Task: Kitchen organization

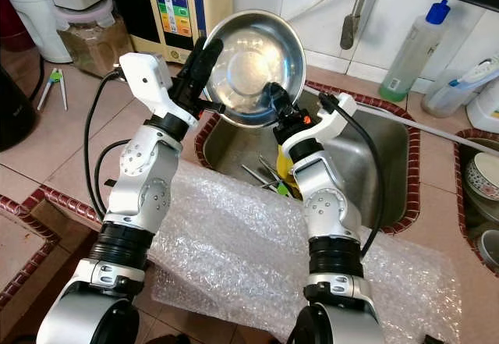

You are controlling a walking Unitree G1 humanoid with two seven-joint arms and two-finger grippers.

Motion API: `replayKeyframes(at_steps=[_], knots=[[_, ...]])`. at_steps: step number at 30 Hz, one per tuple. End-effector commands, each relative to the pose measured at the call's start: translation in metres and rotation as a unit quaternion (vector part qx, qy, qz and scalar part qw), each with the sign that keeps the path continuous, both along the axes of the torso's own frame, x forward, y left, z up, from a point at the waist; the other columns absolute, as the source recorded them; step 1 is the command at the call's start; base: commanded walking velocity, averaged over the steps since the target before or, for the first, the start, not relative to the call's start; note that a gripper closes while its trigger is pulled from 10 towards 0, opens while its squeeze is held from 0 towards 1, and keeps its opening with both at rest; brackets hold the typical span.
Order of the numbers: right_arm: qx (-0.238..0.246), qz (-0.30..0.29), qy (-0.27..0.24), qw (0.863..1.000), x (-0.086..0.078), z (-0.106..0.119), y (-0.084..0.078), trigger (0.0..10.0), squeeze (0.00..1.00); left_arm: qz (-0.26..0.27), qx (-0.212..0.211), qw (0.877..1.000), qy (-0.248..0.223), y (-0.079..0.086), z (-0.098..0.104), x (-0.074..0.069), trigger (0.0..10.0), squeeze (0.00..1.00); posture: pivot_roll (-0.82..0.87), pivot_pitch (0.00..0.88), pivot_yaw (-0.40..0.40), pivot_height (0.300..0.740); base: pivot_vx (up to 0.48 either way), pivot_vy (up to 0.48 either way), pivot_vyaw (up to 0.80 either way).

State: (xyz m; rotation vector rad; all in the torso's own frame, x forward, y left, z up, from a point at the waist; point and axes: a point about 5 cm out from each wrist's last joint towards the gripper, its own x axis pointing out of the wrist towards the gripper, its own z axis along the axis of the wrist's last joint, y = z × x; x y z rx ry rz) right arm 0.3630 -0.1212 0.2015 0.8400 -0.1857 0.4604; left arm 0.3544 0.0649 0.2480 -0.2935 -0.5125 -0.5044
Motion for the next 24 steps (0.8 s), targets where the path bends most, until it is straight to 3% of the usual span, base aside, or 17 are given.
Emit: replayKeyframes(at_steps=[1,19,20,21,22,24], knots=[[-0.009,-0.001,-0.008,1.000,-0.001,0.003,0.001,0.0,0.00,-0.009,0.004,1.000,-0.004,-0.004,0.002,-0.002,0.0,0.00,-0.01,0.118,-0.013,0.740,0.000,0.000,0.00],[-0.011,-0.053,0.007,0.999,0.002,0.003,-0.013,0.0,0.00,-0.004,0.010,1.000,-0.001,-0.002,0.000,-0.001,0.0,0.00,-0.01,0.121,-0.010,0.740,0.000,0.000,0.00],[-0.011,-0.057,0.009,0.998,0.002,0.002,-0.014,0.0,0.00,-0.004,0.021,1.000,0.004,-0.003,-0.002,0.000,3.1,0.00,-0.01,0.121,-0.012,0.740,0.000,0.000,0.00],[-0.011,-0.058,0.009,0.998,0.003,0.002,-0.014,0.0,0.00,-0.004,0.026,1.000,0.006,-0.003,-0.003,0.000,3.1,0.00,-0.01,0.121,-0.012,0.740,0.000,0.000,0.00],[-0.012,-0.062,0.011,0.998,0.003,0.002,-0.014,0.0,0.00,-0.020,0.033,0.999,0.032,-0.005,-0.011,0.001,10.0,1.00,-0.01,0.122,-0.013,0.740,0.000,0.000,0.00],[-0.014,-0.067,0.016,0.998,0.004,0.002,-0.015,0.0,0.00,-0.034,0.033,0.998,0.043,-0.006,-0.015,0.001,10.0,1.00,-0.01,0.122,-0.012,0.740,0.000,0.000,0.00]])
